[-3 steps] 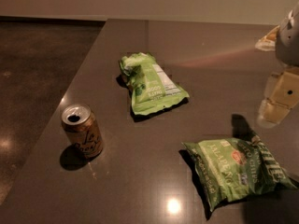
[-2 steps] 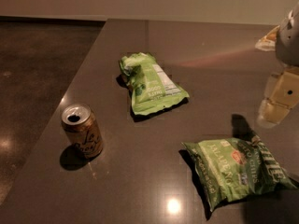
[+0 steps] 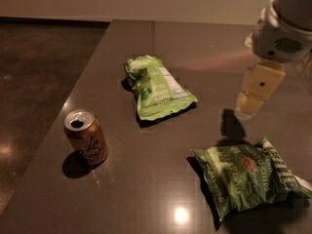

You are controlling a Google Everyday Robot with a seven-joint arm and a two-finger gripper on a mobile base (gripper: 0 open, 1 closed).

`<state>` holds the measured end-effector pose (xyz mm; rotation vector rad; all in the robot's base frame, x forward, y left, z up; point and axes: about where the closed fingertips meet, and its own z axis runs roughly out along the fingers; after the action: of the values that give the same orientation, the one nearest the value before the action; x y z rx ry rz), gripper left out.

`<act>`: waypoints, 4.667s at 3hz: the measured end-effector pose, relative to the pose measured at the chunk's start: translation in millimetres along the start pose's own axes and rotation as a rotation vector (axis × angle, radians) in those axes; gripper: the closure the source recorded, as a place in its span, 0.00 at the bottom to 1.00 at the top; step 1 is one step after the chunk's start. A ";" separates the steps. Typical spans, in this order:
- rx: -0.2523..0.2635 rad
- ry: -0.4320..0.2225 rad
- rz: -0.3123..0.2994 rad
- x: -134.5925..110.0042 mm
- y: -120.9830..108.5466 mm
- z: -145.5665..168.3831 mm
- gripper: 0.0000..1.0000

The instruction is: Move green rice chip bag near green jalapeno chip bag

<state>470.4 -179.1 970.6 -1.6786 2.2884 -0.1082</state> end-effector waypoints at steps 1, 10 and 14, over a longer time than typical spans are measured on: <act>-0.020 -0.024 0.077 -35.4 -17.2 19.4 0.00; -0.135 -0.107 0.510 -167.6 -36.5 123.5 0.87; -0.117 0.100 0.609 -62.8 12.1 58.9 1.00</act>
Offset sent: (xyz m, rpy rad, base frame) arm 0.1086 0.1071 -0.0452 0.2551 0.1019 -0.3490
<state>493.0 -109.4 923.9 -0.9687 2.8159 0.0791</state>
